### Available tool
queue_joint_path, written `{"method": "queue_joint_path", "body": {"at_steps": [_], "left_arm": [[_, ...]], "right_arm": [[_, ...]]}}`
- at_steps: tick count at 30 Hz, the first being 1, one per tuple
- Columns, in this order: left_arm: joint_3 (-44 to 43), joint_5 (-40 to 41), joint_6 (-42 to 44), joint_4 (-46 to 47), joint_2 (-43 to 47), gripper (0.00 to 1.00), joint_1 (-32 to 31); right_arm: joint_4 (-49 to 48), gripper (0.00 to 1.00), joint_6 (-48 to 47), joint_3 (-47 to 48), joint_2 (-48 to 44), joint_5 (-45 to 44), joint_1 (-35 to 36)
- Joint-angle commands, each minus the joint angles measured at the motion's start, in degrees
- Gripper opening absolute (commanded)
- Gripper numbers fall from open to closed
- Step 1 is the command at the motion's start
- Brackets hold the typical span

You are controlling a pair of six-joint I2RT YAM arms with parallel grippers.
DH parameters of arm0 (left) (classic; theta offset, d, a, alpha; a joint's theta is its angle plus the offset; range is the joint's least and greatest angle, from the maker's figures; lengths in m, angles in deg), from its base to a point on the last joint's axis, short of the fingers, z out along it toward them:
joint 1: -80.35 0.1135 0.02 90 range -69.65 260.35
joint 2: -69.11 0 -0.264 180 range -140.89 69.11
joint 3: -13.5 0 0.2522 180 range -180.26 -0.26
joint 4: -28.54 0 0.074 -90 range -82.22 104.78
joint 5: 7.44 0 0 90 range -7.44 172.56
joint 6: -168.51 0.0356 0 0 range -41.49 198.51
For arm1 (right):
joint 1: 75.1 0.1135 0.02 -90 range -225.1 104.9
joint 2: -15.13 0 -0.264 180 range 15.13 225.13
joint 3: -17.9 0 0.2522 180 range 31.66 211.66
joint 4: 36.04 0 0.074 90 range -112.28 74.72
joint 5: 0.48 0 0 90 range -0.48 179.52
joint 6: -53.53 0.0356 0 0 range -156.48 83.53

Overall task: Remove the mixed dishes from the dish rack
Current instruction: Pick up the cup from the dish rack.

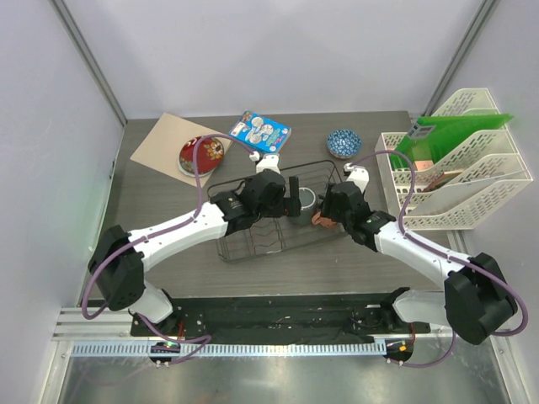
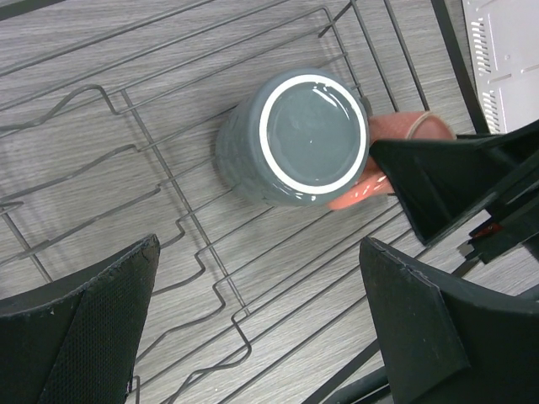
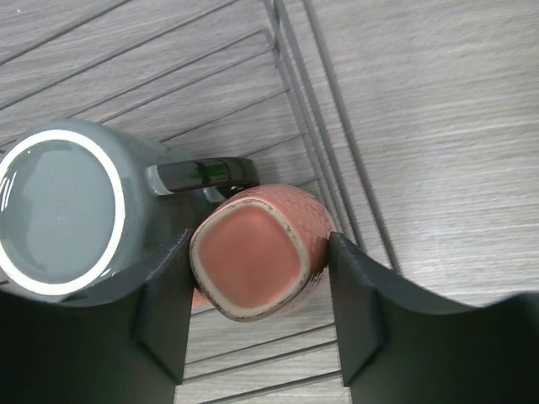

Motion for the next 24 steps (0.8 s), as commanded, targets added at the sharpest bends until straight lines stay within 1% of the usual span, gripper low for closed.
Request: {"method": "queue_joint_path", "body": {"at_steps": [1,3,4,6,7,8,15,19,20,23,24], "left_arm": [[0.6,-0.3,-0.7,2.1,-0.3,1.0,0.2],[0.7,-0.3,-0.9,2.0,-0.2,1.0,0.2],[0.8,-0.2,-0.8,2.1,-0.1,1.0,0.2],[1.0,0.2,-0.7,2.0,0.2,1.0,0.2],[1.0,0.4,-0.7,2.0,0.2,1.0,0.2],[1.0,0.4,-0.6,1.9,0.5,1.0,0.2],[0.8,0.5,-0.6,2.1,0.8,1.0,0.2],[0.6,1.5,0.1,1.9,1.5,1.0,0.2],[0.6,1.7,0.2,1.8,1.6,1.0,0.2],[0.2,3.5,1.1,1.8,3.1,1.0,0.2],[0.2,4.0,1.5,2.1,3.6,1.0,0.2]], "right_arm": [[0.9,0.38,0.0,-1.1,-0.2,-3.0,-0.1],[1.1,0.28,0.1,-1.3,-0.9,-2.9,-0.1],[1.3,0.2,0.2,-1.3,-1.8,-2.8,-0.1],[1.9,0.13,0.1,-1.1,-3.2,-2.9,0.2],[2.2,0.05,0.1,-0.8,-4.5,-2.9,0.1],[2.7,0.01,0.2,-0.6,-5.3,-2.8,0.4],[6.3,0.01,0.3,2.5,-8.9,-1.7,1.6],[6.7,0.01,0.8,3.8,-11.2,-0.6,2.1],[6.3,0.01,1.0,3.8,-11.8,0.1,2.1],[1.0,0.01,0.7,2.5,-14.6,5.4,2.0],[-2.6,0.01,0.7,1.4,-15.7,8.6,2.1]]}}
